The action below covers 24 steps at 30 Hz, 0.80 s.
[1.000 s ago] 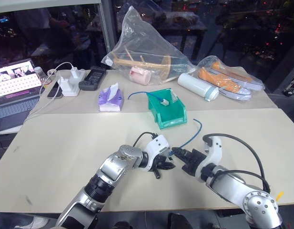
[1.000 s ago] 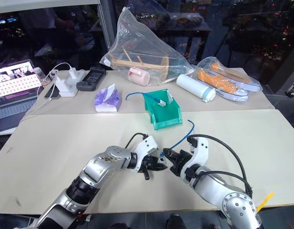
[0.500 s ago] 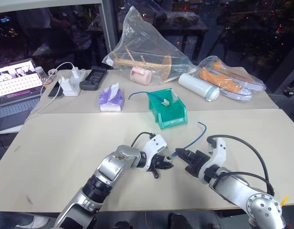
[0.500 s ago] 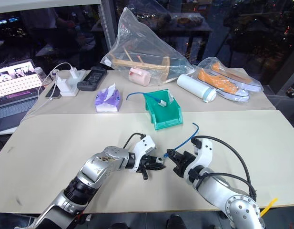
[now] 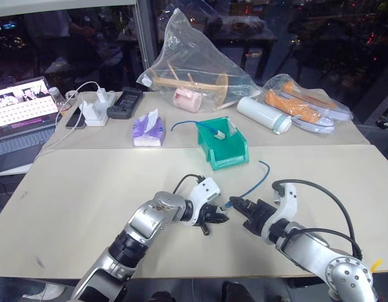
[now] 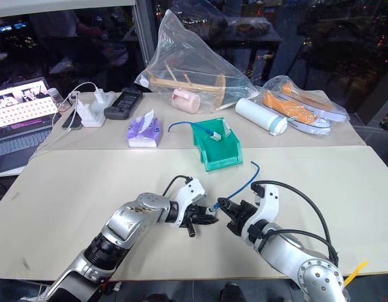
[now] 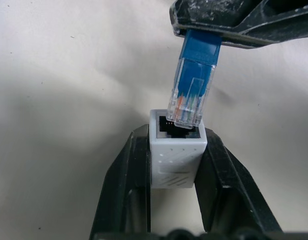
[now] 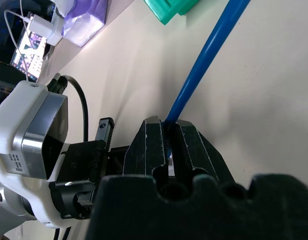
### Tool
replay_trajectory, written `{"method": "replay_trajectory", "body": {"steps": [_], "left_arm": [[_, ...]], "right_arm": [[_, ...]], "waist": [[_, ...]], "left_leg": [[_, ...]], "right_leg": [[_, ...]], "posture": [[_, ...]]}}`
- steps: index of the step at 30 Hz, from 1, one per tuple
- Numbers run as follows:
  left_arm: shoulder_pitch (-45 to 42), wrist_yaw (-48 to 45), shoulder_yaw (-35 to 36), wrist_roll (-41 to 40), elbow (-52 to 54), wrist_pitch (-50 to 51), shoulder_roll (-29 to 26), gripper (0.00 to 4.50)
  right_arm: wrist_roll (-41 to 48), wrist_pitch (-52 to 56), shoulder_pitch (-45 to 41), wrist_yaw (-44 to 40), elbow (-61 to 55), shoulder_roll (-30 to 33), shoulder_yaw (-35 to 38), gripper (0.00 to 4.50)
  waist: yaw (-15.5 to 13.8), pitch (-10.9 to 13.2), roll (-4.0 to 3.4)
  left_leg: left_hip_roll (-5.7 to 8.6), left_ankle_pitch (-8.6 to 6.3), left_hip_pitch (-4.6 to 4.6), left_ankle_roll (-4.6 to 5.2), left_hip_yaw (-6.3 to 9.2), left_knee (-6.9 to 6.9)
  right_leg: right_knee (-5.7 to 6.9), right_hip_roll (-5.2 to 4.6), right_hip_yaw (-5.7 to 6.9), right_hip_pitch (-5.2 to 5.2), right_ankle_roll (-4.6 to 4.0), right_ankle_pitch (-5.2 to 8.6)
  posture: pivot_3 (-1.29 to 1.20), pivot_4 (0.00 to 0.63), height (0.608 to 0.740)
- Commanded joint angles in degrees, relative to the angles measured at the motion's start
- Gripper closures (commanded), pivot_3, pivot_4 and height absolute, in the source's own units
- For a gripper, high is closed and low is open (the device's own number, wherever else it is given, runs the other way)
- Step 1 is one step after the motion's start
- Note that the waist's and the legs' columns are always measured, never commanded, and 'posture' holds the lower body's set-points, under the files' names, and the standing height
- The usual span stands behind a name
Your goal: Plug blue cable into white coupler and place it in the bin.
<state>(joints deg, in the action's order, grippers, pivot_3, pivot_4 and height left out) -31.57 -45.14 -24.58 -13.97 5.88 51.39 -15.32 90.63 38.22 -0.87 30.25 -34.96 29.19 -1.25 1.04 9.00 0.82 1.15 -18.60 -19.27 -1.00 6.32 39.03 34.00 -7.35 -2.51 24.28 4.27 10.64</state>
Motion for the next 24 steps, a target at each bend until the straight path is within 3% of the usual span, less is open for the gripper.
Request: {"method": "replay_trajectory", "body": {"steps": [1, 24], "left_arm": [[-0.3, -0.3, 0.0, -0.9, 1.9, 0.1, -0.1, 3.82], [-3.0, 2.0, -0.2, -1.1, 3.2, 4.6, 0.3, 3.82]], "right_arm": [[0.3, -0.2, -0.1, -0.8, -2.3, -0.2, 0.8, 4.5], [-4.2, 7.7, -3.9, -1.2, -2.2, 5.2, -3.8, 4.5]], "waist": [[0.0, 0.0, 0.0], [-0.1, 0.0, 0.0]], "left_leg": [[0.0, 0.0, 0.0, 0.0, 0.0, 0.0], [0.0, 0.0, 0.01, 0.0, 0.0, 0.02]], "right_leg": [[0.0, 0.0, 0.0, 0.0, 0.0, 0.0], [0.0, 0.0, 0.0, -0.03, 0.0, 0.0]], "posture": [[0.0, 0.15, 0.74], [0.0, 0.15, 0.74]]}}
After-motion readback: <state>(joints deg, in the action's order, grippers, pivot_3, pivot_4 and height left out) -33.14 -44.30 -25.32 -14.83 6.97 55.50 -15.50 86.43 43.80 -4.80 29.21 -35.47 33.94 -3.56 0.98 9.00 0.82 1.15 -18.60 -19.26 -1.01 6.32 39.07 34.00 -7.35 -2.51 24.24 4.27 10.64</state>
